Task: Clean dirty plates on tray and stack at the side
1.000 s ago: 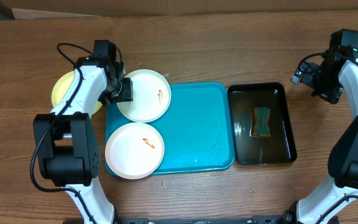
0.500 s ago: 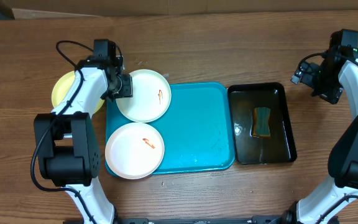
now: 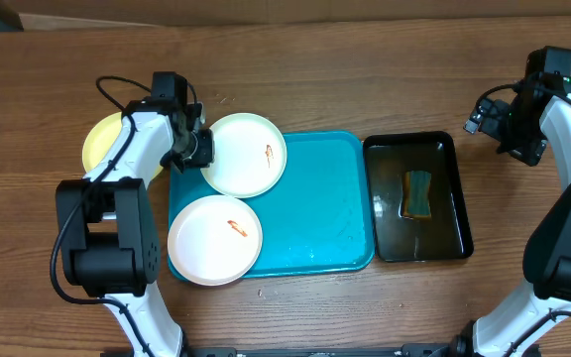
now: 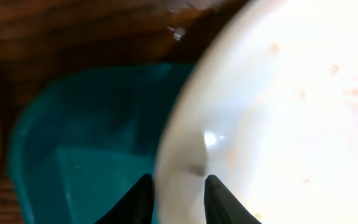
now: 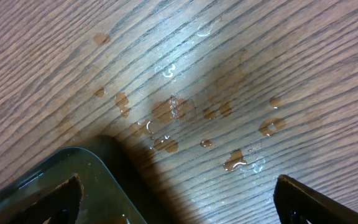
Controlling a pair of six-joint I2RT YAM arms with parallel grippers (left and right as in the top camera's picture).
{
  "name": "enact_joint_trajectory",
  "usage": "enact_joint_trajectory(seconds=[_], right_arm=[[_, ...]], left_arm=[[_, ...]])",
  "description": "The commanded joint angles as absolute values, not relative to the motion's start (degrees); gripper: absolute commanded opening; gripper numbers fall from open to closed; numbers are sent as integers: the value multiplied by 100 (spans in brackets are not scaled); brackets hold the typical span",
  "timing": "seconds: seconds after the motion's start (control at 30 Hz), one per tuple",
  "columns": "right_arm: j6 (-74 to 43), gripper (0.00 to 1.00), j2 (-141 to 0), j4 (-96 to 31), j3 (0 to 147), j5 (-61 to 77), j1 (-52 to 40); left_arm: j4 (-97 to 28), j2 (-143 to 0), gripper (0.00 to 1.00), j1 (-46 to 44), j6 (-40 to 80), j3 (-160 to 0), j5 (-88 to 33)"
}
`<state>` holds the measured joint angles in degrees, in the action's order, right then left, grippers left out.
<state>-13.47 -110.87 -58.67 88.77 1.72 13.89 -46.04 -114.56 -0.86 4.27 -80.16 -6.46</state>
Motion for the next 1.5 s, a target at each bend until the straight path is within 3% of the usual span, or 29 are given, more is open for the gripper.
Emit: enact_joint_trajectory(seconds=[0.0,0.5,0.63,0.87,1.1,1.23,1.47], right_arm=[[-1352,100,-11037,-5852,8986,209,1413],[-1352,100,-11037,-5852,8986,209,1413],[-1352,100,-11037,-5852,8986,209,1413],[-1352,100,-11037,-5852,8986,209,1413],[-1352,100,-11037,-5852,8986,209,1413],[-1352,100,-11037,-5854,8986,209,1413],[-1352,100,-11037,-5852,8986,209,1413]], left_arm=[[-4722,-11509,29,-281,384,-7999,-1286],[-4963,-11509,14,-1774,1466,-7996,-1448],[-5078,-11507,39,-2099,1638,-8001,-1444],[-6066,-11209,41,-1894,1678,-8597,-1420],[-6781,-10372,45,-1656,2477,-8670,-325],[-7524,-10311,30,-1551,3507,-8663,360],[-8971,-10302,25,-1269,4556,-8595,952]])
